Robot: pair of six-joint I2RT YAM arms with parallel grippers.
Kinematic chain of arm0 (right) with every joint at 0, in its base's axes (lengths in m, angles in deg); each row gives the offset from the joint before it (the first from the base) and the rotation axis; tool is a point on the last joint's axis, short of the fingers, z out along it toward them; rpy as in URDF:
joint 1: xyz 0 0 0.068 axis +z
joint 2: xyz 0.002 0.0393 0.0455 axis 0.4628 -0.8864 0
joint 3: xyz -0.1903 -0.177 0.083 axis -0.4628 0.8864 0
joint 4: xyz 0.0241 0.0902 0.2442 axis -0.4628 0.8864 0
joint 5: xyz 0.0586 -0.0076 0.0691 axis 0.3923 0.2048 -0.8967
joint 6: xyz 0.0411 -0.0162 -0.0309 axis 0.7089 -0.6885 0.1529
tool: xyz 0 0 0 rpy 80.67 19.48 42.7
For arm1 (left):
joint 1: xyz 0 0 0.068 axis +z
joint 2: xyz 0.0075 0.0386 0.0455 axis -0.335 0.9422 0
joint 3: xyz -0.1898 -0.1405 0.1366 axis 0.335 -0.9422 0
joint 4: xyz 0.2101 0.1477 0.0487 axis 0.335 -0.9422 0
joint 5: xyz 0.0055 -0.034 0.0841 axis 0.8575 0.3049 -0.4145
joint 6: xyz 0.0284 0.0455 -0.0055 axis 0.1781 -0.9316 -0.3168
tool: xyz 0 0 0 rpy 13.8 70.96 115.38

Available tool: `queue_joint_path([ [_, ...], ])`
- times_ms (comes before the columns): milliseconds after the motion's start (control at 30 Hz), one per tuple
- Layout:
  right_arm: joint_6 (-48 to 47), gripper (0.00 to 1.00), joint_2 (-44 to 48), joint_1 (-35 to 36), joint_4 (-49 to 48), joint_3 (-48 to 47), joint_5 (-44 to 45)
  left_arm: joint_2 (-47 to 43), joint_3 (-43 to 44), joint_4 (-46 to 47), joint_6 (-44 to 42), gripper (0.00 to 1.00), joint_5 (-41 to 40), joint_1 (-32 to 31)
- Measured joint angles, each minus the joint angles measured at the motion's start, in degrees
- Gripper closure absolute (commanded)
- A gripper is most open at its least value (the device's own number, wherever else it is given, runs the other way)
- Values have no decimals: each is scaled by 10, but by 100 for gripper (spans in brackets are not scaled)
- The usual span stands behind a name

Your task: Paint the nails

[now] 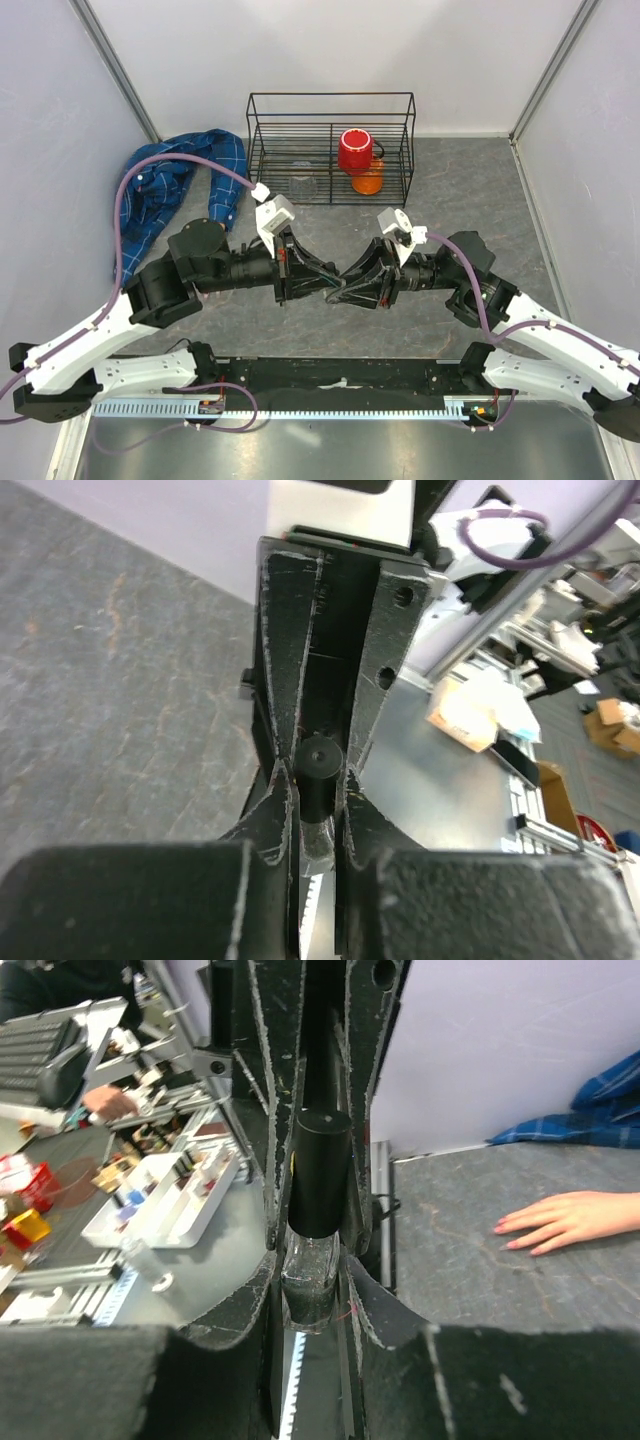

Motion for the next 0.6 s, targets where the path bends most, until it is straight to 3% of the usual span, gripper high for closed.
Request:
queue_joint_path([
  [100, -9, 100, 4, 0, 15, -4, 42, 21, 33, -34, -8, 98, -35, 0],
  [200, -31, 100, 2, 4, 46, -14, 129, 42, 57, -61, -1, 98, -127, -2],
  [433, -142, 100, -90, 129, 125, -67, 572, 155, 139, -186, 76, 98, -397, -4],
  [567, -178, 100, -120, 145, 132, -70, 709, 236, 194, -222, 111, 98, -463, -4],
  [600, -187, 100, -123, 145, 135, -70, 729, 249, 200, -222, 116, 93, -470, -4],
])
